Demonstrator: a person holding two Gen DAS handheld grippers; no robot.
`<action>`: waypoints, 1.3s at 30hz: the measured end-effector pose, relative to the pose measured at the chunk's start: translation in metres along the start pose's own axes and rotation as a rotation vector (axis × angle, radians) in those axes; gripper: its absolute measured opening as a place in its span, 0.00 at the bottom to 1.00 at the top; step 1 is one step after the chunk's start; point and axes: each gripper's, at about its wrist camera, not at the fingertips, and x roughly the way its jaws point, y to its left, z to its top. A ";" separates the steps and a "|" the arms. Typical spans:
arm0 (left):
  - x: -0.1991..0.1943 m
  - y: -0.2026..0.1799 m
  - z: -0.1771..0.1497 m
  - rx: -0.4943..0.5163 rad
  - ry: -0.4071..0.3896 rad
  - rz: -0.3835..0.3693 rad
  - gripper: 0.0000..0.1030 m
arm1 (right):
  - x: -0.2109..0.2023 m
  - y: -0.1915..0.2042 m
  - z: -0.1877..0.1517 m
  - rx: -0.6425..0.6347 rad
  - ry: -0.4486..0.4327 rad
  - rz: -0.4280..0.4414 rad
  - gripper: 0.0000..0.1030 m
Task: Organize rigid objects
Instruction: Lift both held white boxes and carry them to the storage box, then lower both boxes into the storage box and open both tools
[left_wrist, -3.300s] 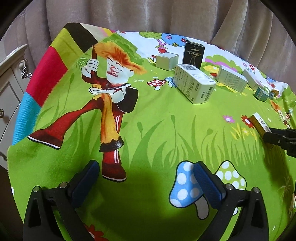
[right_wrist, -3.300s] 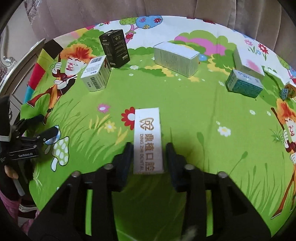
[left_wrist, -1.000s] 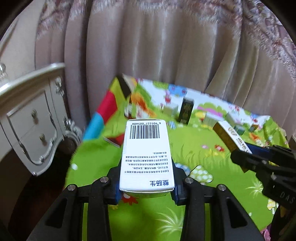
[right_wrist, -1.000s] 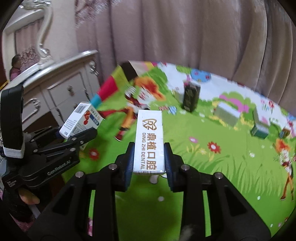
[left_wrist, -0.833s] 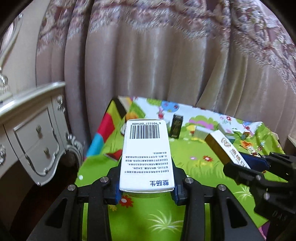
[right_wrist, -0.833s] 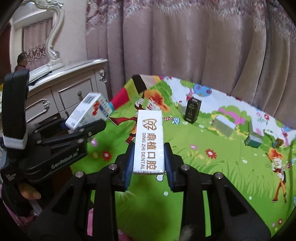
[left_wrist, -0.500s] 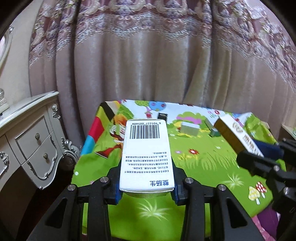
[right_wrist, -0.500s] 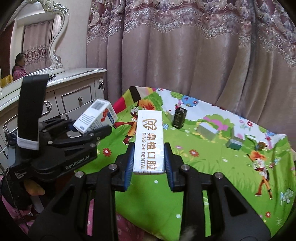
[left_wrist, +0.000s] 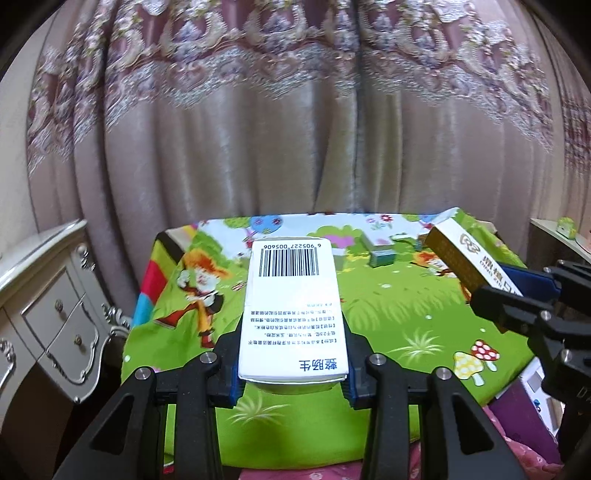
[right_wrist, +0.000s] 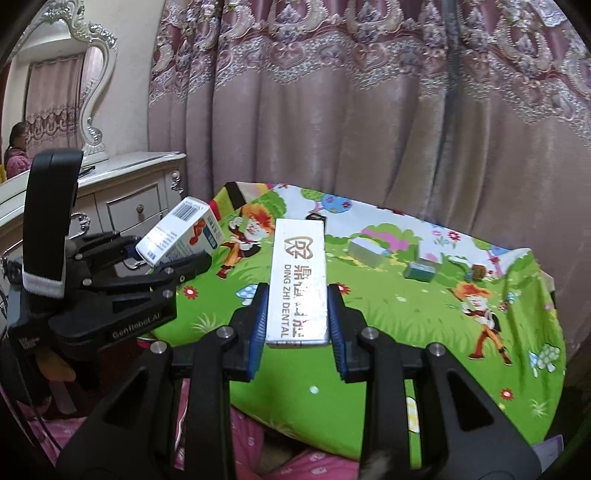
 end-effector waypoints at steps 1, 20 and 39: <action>-0.001 -0.005 0.001 0.009 -0.002 -0.010 0.40 | -0.003 -0.003 -0.002 0.003 -0.001 -0.007 0.33; 0.008 -0.139 0.016 0.251 0.051 -0.276 0.40 | -0.066 -0.090 -0.053 0.178 0.017 -0.189 0.33; 0.005 -0.289 -0.014 0.553 0.144 -0.558 0.40 | -0.147 -0.170 -0.138 0.360 0.124 -0.476 0.33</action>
